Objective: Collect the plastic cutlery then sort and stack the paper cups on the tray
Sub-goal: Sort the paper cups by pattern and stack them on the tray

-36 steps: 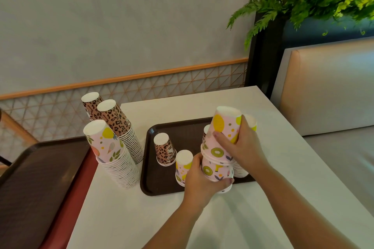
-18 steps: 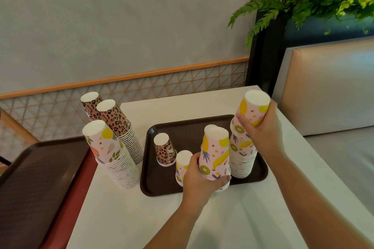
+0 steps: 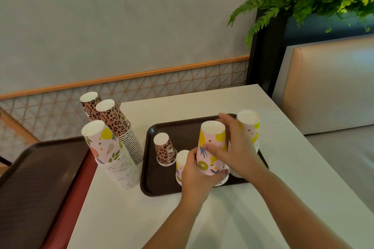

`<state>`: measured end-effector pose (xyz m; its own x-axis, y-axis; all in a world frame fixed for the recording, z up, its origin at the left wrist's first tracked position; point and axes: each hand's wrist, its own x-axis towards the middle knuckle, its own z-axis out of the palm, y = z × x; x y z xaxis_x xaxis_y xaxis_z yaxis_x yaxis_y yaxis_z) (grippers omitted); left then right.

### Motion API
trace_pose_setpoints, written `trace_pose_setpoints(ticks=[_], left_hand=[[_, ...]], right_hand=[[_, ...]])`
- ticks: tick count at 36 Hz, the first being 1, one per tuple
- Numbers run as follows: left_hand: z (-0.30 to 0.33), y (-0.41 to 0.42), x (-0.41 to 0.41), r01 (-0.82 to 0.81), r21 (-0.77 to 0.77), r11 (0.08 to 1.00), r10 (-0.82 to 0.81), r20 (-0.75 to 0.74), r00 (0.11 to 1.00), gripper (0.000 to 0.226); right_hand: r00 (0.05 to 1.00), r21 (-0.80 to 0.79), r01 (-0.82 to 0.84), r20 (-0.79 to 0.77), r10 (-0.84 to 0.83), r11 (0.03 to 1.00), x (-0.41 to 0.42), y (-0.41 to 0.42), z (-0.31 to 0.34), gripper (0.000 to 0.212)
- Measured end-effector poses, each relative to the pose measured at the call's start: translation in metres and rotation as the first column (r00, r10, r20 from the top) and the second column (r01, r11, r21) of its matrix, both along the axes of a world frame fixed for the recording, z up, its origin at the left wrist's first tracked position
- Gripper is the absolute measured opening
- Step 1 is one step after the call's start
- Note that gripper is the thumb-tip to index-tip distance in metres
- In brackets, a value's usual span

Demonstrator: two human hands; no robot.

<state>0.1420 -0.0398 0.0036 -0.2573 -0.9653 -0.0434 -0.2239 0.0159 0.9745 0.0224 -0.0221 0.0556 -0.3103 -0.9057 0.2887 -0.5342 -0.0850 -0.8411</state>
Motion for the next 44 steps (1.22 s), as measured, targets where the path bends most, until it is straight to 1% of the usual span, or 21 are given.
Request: trace_pose_setpoints(ticks=[2, 5, 8, 12, 15, 19, 22, 25, 26, 28, 31, 34, 37, 40, 44], left_hand=[[0.002, 0.0, 0.0, -0.003, -0.01, 1.0, 0.003, -0.027, 1.0, 0.07], [0.005, 0.0, 0.001, 0.028, -0.006, 1.0, -0.028, -0.082, 0.996, 0.075], [0.005, 0.0, 0.003, 0.09, -0.004, 0.996, -0.09, -0.118, 0.989, 0.085], [0.003, 0.002, 0.003, 0.148, 0.003, 0.989, -0.146, -0.11, 0.983, 0.09], [0.001, 0.004, 0.002, 0.163, -0.002, 0.987, -0.162, -0.097, 0.982, 0.085], [-0.002, 0.005, 0.002, 0.172, -0.001, 0.985, -0.172, -0.043, 0.984, 0.083], [-0.002, 0.006, 0.001, 0.173, -0.008, 0.985, -0.173, 0.032, 0.984, 0.074], [-0.003, 0.005, 0.002, 0.162, 0.0, 0.987, -0.162, 0.062, 0.985, 0.07], [-0.003, 0.005, 0.002, 0.158, 0.004, 0.987, -0.158, 0.066, 0.985, 0.07], [-0.002, 0.005, 0.003, 0.15, 0.018, 0.988, -0.151, 0.074, 0.986, 0.07], [0.0, 0.003, 0.003, 0.124, 0.023, 0.992, -0.125, 0.058, 0.99, 0.068], [0.002, 0.002, 0.004, 0.108, 0.025, 0.994, -0.109, 0.045, 0.993, 0.066], [0.004, 0.0, 0.003, 0.1, 0.009, 0.995, -0.1, 0.03, 0.995, 0.063], [0.008, -0.003, 0.001, 0.088, -0.025, 0.996, -0.087, 0.006, 0.996, 0.065], [0.021, -0.012, -0.005, 0.065, -0.08, 0.995, -0.067, -0.022, 0.997, 0.072]], right_hand=[[0.999, 0.068, -0.032, -0.015, 0.033, 0.997, 0.006, -0.001, -0.006, 0.071], [0.999, 0.099, -0.018, 0.036, 0.014, 0.995, 0.011, -0.001, -0.013, 0.065], [0.995, 0.1, 0.029, 0.091, -0.038, 0.995, 0.011, -0.003, -0.014, 0.063], [0.993, 0.058, 0.075, 0.084, -0.08, 0.995, 0.008, -0.003, -0.014, 0.057], [0.987, 0.0, 0.116, 0.109, -0.115, 0.993, 0.003, -0.004, -0.011, 0.053], [0.981, -0.052, 0.153, 0.131, -0.145, 0.987, -0.003, -0.004, 0.003, 0.05], [0.975, -0.126, 0.192, 0.136, -0.175, 0.973, -0.011, -0.003, 0.02, 0.052], [0.966, -0.223, 0.231, 0.171, -0.196, 0.947, -0.02, -0.002, 0.04, 0.051], [0.962, -0.265, 0.249, 0.181, -0.206, 0.932, -0.023, -0.002, 0.046, 0.052], [0.951, -0.337, 0.295, 0.196, -0.24, 0.894, -0.029, -0.002, 0.057, 0.061], [0.942, -0.38, 0.335, 0.164, -0.294, 0.862, -0.041, -0.005, 0.064, 0.067], [0.938, -0.36, 0.345, 0.121, -0.324, 0.867, -0.053, -0.009, 0.059, 0.068], [0.944, -0.289, 0.329, 0.104, -0.312, 0.899, -0.057, -0.012, 0.044, 0.069], [0.947, -0.212, 0.322, 0.083, -0.311, 0.923, -0.058, -0.012, 0.026, 0.068], [0.946, -0.106, 0.319, 0.097, -0.309, 0.942, -0.057, -0.009, 0.008, 0.081]])
